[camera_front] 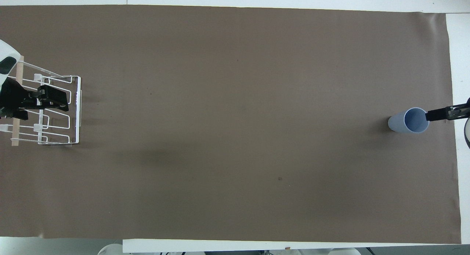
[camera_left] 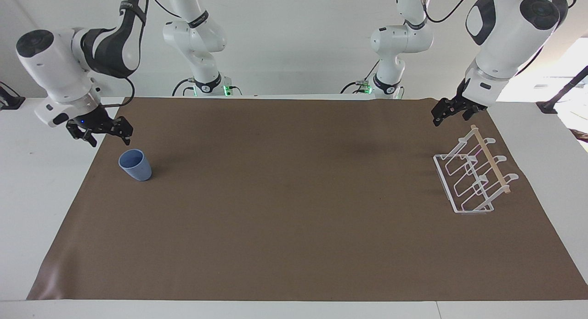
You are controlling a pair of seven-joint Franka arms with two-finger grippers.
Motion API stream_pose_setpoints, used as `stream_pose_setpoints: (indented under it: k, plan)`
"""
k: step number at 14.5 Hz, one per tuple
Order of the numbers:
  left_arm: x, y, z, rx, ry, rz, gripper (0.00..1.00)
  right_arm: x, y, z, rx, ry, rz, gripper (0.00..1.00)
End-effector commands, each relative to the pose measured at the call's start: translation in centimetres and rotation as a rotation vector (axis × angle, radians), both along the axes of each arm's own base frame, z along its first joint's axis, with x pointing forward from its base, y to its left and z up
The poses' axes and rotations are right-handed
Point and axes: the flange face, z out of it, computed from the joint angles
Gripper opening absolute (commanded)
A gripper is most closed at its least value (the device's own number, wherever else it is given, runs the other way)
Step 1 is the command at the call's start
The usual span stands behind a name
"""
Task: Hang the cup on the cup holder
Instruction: 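Grasp the blue cup with the right gripper while the left gripper rises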
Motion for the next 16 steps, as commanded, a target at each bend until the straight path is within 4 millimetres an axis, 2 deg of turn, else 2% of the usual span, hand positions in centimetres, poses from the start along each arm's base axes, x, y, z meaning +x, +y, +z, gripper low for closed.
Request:
stream_pose_setpoints:
  k: [1, 2, 3, 4, 6, 8, 10, 11, 12, 13, 14, 15, 16]
  plan:
    - [-2.5, -0.6, -2.0, -0.055, -0.009, 0.109, 1.00, -0.8, -0.7, -1.9, 0.008, 0.026, 0.008, 1.00]
    - [-3.0, -1.6, -2.2, -0.056, 0.004, 0.142, 1.00, -1.1, -1.0, -2.9, 0.011, 0.036, -0.002, 1.00]
    - [-3.7, -4.0, -1.9, -0.047, 0.027, 0.142, 1.00, -0.9, -1.2, -3.9, 0.010, 0.035, -0.001, 1.00]
    - [-3.8, -4.9, -1.7, -0.045, 0.031, 0.146, 1.00, -0.4, -1.3, -5.0, 0.006, 0.028, 0.002, 1.00]
    - [-3.1, -5.3, -0.6, -0.050, 0.020, 0.149, 1.00, 0.3, -1.6, -6.4, -0.001, 0.008, -0.002, 0.99]
    - [-3.3, -5.4, -1.0, -0.066, 0.023, 0.165, 1.00, 0.5, -1.5, -6.5, 0.002, 0.000, -0.003, 0.96]
    - [-3.6, -5.4, -1.7, -0.155, 0.056, 0.207, 1.00, 0.5, -1.5, -6.7, 0.003, 0.001, -0.003, 0.88]
    - [-3.5, -5.6, -1.9, -0.188, 0.060, 0.222, 1.00, 0.5, -1.5, -6.9, 0.004, 0.004, -0.005, 0.79]
    - [-3.5, -6.2, -1.9, -0.188, 0.057, 0.236, 1.00, 0.4, -1.5, -7.1, 0.005, 0.008, -0.003, 0.66]
    - [-3.3, -6.5, -1.8, -0.194, 0.052, 0.283, 1.00, 0.3, -1.4, -7.3, 0.007, 0.014, -0.002, 0.50]
    - [-3.3, -6.8, -1.7, -0.200, 0.057, 0.353, 1.00, 0.3, -1.3, -7.3, 0.010, 0.021, -0.001, 0.30]
    - [-3.4, -7.6, -1.6, -0.223, 0.068, 0.394, 1.00, 0.3, -1.2, -7.3, 0.010, 0.023, 0.002, 0.20]
    - [-4.1, -9.3, -1.6, -0.221, 0.082, 0.422, 1.00, 0.3, -1.0, -7.4, 0.012, 0.027, 0.006, 0.17]
